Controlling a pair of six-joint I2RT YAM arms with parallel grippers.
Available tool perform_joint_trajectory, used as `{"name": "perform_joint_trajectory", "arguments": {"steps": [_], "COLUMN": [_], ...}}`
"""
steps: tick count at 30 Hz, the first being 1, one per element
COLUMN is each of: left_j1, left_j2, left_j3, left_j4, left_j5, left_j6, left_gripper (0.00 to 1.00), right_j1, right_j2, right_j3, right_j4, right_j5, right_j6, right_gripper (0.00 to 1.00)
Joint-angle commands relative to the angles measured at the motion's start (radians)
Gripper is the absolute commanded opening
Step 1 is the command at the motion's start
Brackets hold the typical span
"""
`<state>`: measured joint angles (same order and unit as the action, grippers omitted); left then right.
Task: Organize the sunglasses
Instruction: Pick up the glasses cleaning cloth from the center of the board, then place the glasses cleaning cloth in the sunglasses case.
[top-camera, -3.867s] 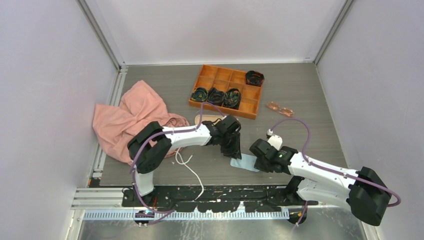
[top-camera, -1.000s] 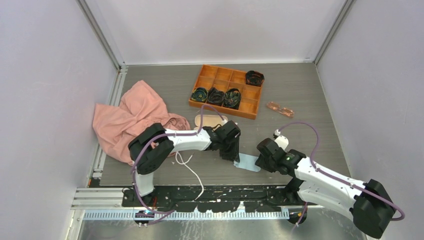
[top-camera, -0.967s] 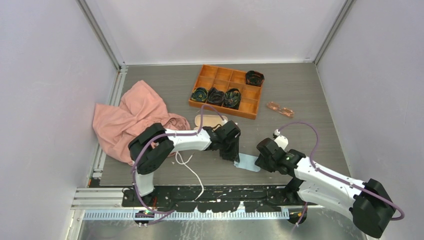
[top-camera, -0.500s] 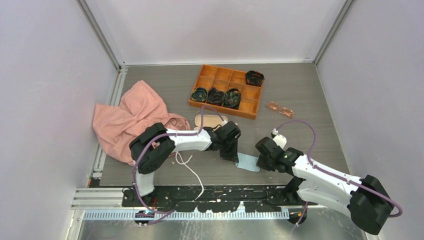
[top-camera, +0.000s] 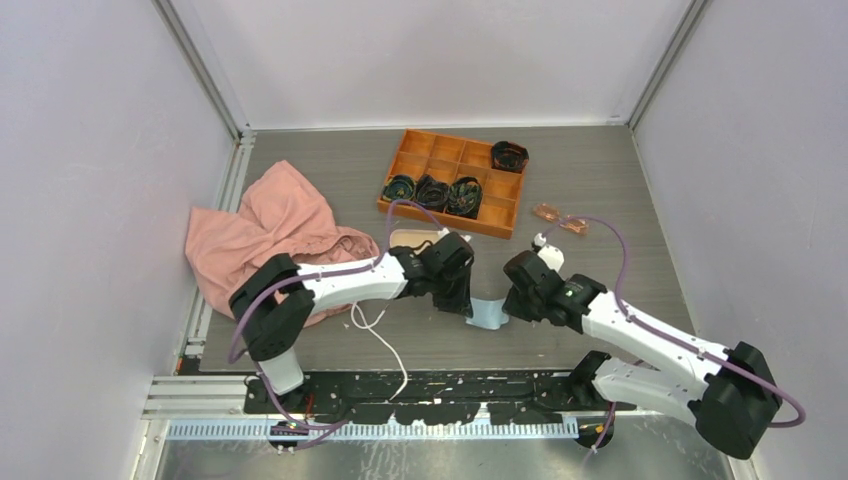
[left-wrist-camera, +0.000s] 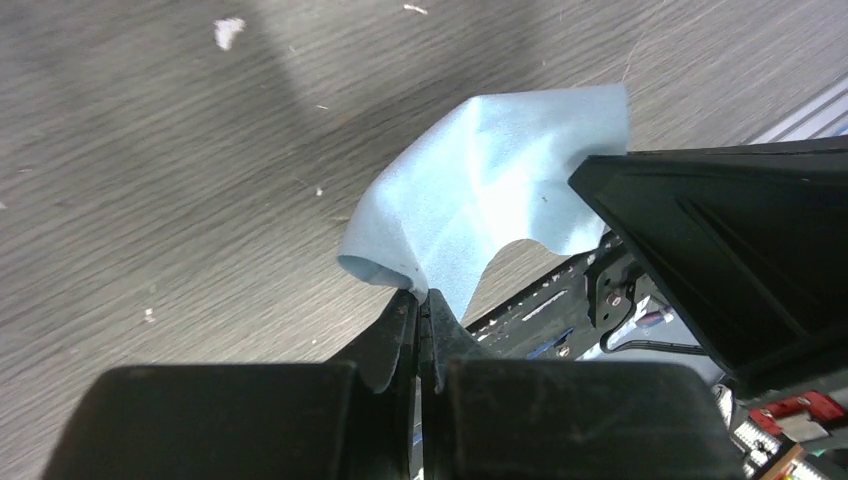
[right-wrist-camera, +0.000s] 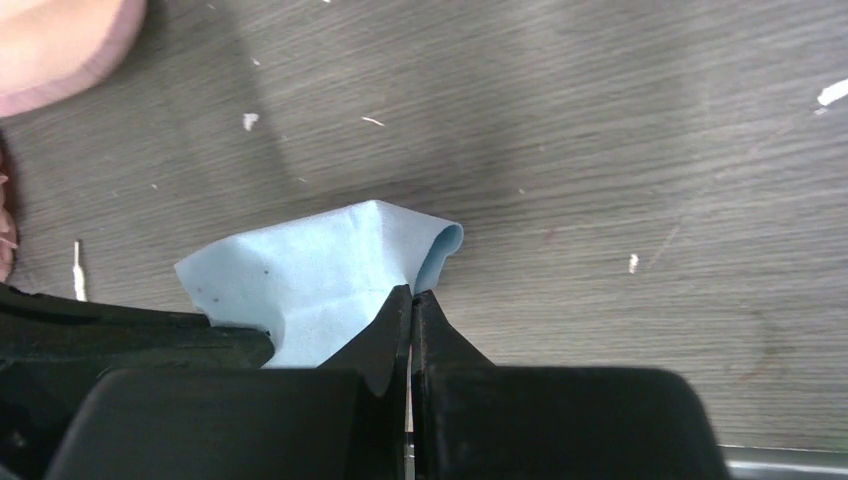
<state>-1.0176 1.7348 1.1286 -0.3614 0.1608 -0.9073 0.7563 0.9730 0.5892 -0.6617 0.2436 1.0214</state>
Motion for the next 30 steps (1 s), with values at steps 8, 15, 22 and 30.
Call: {"name": "perform_joint_trajectory", "arguments": {"steps": [8, 15, 22, 30], "left_j1": [0.172, 0.309, 0.462, 0.573], "left_j2": [-0.194, -0.228, -0.161, -0.04], "left_j3": [0.047, 0.083, 0.143, 0.189], "left_j4": [-0.154, -0.237, -0.292, -0.284], "left_j5": [-0.028, 0.003, 0.097, 0.178], "left_j6": [0.129, 0.244, 0.358, 0.407], "left_gripper": [0.0, 0.01, 0.01, 0.01], "right_j1": [-0.001, -0.002, -0.01, -0.059], "right_j2": [0.24, 0.46, 0.665, 0.814], "right_j3": [0.254, 0.461, 0.625, 0.713], "right_j4": [0.127, 0.194, 0.223, 0.246], "right_j5": [-0.025, -0.055, -0.083, -0.154], "right_j6": [-0.093, -0.144, -0.195, -0.218], "right_gripper": [0.01, 0.01, 0.01, 0.01]}}
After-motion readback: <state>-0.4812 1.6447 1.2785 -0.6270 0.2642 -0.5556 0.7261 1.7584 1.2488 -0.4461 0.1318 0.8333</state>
